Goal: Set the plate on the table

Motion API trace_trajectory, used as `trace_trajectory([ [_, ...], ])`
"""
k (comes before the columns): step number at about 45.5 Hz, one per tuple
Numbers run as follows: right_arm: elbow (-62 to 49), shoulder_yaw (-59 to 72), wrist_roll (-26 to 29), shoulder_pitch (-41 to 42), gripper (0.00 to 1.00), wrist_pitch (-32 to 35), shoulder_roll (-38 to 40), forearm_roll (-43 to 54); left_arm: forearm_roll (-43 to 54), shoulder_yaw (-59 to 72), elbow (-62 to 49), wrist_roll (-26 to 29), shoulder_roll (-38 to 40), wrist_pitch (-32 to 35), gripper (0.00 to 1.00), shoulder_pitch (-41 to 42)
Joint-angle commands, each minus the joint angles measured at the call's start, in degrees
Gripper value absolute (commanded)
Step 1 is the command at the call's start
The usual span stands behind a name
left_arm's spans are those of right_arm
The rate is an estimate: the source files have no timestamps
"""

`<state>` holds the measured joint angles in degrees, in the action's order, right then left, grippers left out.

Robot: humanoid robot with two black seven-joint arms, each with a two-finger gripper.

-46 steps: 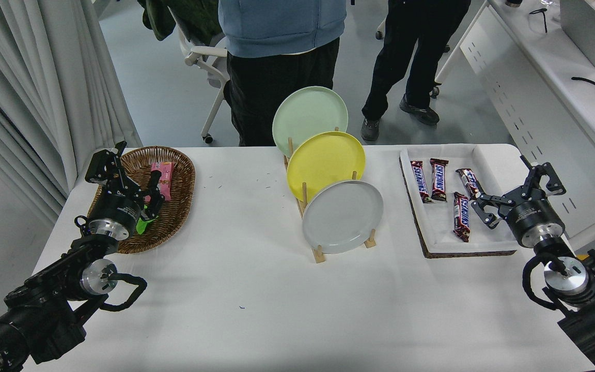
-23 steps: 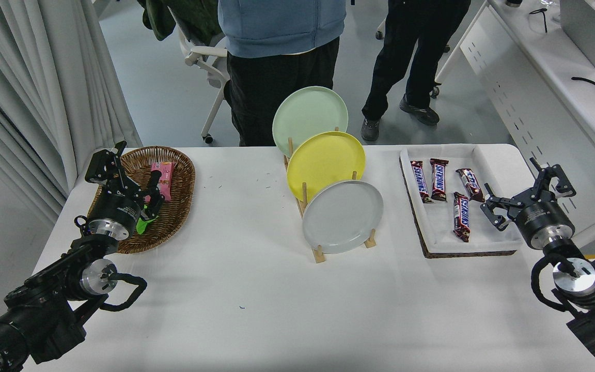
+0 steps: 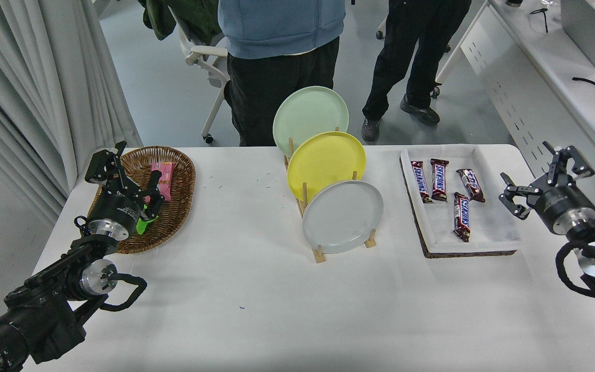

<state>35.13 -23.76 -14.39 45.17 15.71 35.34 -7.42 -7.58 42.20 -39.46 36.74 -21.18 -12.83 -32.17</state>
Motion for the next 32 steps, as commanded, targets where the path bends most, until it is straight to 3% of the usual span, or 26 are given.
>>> trace_trajectory([
  [1,0.1,17.7,0.0,9.5,1.0,0.5,4.4,0.0,0.0,0.0,0.0,0.0,0.0,0.0,1.0,0.0],
  [13,3.2,30.6,0.0,19.5,1.0,4.5,10.0,0.7,0.0,0.1,0.0,0.0,0.0,0.0,1.0,0.0],
  [17,5.6,40.2,0.1,25.4,1.0,13.2,12.0,0.9,-0.1,0.0,0.0,0.0,0.0,0.0,1.0,0.0],
  [22,6.5,53.2,0.1,33.7,1.0,29.3,12.5,1.1,-0.1,0.0,0.0,0.0,0.0,0.0,1.0,0.0],
  [32,9.6,57.9,0.2,37.6,1.0,29.3,11.7,1.2,-0.1,0.0,0.0,0.0,0.0,0.0,1.0,0.0],
])
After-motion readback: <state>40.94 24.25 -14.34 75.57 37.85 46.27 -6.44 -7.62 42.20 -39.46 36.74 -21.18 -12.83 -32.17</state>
